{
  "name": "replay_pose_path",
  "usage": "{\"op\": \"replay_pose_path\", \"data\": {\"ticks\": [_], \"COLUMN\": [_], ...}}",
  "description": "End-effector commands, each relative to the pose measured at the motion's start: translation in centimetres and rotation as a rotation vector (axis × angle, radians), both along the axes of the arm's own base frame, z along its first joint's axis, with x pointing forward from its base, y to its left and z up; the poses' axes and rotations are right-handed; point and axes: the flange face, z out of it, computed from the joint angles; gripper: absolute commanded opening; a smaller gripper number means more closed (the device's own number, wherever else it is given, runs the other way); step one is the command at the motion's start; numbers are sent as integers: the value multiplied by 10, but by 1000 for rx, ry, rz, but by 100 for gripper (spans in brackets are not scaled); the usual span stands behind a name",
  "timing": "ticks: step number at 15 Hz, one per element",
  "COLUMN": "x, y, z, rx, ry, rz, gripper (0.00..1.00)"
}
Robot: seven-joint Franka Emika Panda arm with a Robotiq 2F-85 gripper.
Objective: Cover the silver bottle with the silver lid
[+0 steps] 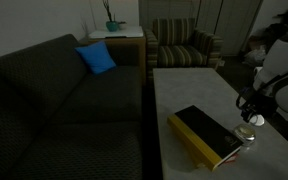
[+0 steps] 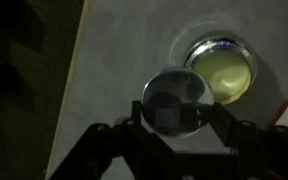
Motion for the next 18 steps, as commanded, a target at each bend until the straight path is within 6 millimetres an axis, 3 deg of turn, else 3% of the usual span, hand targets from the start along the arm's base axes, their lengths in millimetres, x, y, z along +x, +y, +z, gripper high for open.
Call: {"op": "replay_pose_path", "data": {"ticks": [1, 6, 9, 10, 13, 14, 18], "x": [4, 7, -2, 5, 3, 3, -1], "y": [-16, -36, -56, -45, -54, -54, -53], "z": [-15, -28, -23, -24, -24, -24, -23], "rx": [46, 103, 100, 98, 95, 95, 99], "ry": [84, 143, 111, 116, 115, 115, 127], "rz": [33, 26, -55, -24, -48, -49, -41], "gripper": [44, 44, 44, 69, 69, 44, 44]}}
